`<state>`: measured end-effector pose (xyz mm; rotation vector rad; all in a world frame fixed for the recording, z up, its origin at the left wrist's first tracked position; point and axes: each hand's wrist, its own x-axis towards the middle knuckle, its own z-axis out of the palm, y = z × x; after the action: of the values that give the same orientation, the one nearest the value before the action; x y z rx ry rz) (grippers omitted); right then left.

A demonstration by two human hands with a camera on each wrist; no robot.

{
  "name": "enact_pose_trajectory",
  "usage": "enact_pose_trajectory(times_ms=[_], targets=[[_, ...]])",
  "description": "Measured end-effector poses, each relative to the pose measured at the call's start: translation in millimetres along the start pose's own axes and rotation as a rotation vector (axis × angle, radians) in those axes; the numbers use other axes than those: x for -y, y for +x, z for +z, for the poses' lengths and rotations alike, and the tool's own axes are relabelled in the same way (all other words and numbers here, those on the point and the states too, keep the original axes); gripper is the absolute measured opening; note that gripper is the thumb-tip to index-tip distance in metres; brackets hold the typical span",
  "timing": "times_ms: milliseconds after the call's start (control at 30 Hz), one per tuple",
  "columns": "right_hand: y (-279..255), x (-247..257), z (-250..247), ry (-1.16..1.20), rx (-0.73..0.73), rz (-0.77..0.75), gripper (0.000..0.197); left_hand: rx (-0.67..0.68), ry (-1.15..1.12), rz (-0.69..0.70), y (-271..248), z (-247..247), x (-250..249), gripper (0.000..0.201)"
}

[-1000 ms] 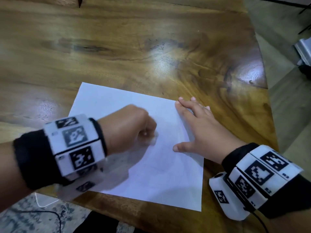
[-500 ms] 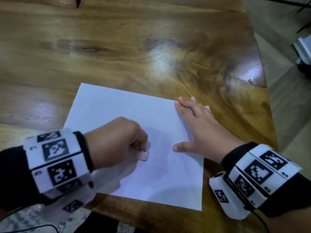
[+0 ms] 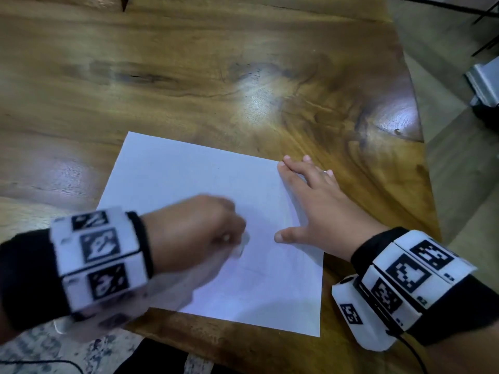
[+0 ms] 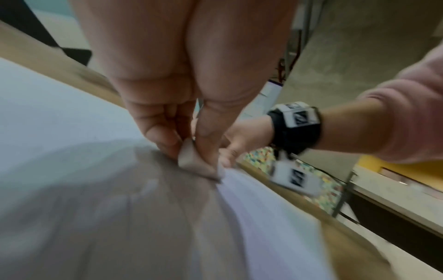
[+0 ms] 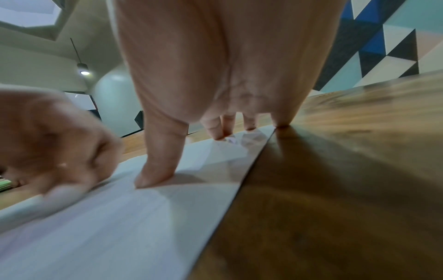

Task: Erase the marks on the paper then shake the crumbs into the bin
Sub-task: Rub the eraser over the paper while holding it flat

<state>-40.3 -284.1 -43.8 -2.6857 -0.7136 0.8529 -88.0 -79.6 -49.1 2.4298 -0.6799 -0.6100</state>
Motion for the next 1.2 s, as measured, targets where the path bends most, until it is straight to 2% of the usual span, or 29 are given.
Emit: enact_pose_trajectory(times_ms=[100, 167, 233, 300, 367, 433, 533, 567, 633, 700, 800, 833, 900, 1000, 1033, 1100, 1133, 1200], targets=[[0, 0, 1, 0.0, -0.004, 0.0, 0.109, -0.227, 0.066, -0.05, 35, -17, 5, 0.014], [0, 0, 1, 0.003, -0.002, -0.001, 0.109, -0.243, 0.058, -0.047, 35, -12, 5, 0.015], [0, -1, 0, 0.01, -0.006, -0.003, 0.108, -0.153, 0.0, 0.028, 11, 1, -1, 0.015], [-1, -1, 0, 0.014, -0.003, -0.004, 0.108, 0.023, -0.061, -0.003, -12, 12, -6, 0.008], [-1, -1, 0, 0.019, -0.005, -0.004, 0.107, 0.065, -0.102, -0.037, -14, 10, -4, 0.01], [-1, 0, 0, 0.014, -0.007, -0.005, 0.108, -0.073, -0.027, -0.006, 3, -2, -1, 0.007], [0, 0, 1, 0.01, -0.005, -0.002, 0.109, -0.25, 0.07, -0.05, 40, -17, 0, 0.016], [0, 0, 1, 0.01, -0.006, -0.002, 0.109, -0.249, 0.075, -0.078, 48, -18, -1, 0.019], [0, -1, 1, 0.01, -0.006, -0.002, 0.109, -0.234, 0.064, -0.035, 40, -12, -4, 0.032], [0, -1, 1, 0.012, -0.003, -0.003, 0.109, -0.095, 0.047, 0.003, 18, -1, -8, 0.036], [0, -1, 1, 0.01, -0.003, -0.007, 0.109, 0.071, -0.068, -0.046, -6, 13, -5, 0.007], [0, -1, 1, 0.009, -0.005, -0.008, 0.109, 0.059, -0.046, -0.04, -2, 8, -8, 0.006], [1, -2, 1, 0.009, -0.006, -0.005, 0.109, -0.072, 0.062, -0.011, 23, -2, -10, 0.014], [0, -2, 2, 0.013, -0.01, -0.006, 0.109, -0.185, 0.119, -0.154, 61, -24, -12, 0.012], [1, -2, 2, 0.015, -0.012, -0.006, 0.109, -0.182, 0.12, -0.161, 64, -25, -12, 0.011], [1, -3, 2, 0.01, -0.009, -0.006, 0.109, -0.157, 0.134, -0.058, 49, -13, -15, 0.017], [1, -3, 2, 0.005, -0.006, -0.006, 0.109, -0.094, 0.111, -0.014, 35, -4, -18, 0.018], [1, -3, 2, 0.004, 0.0, -0.006, 0.109, 0.041, 0.042, -0.025, 8, 10, -18, 0.012]])
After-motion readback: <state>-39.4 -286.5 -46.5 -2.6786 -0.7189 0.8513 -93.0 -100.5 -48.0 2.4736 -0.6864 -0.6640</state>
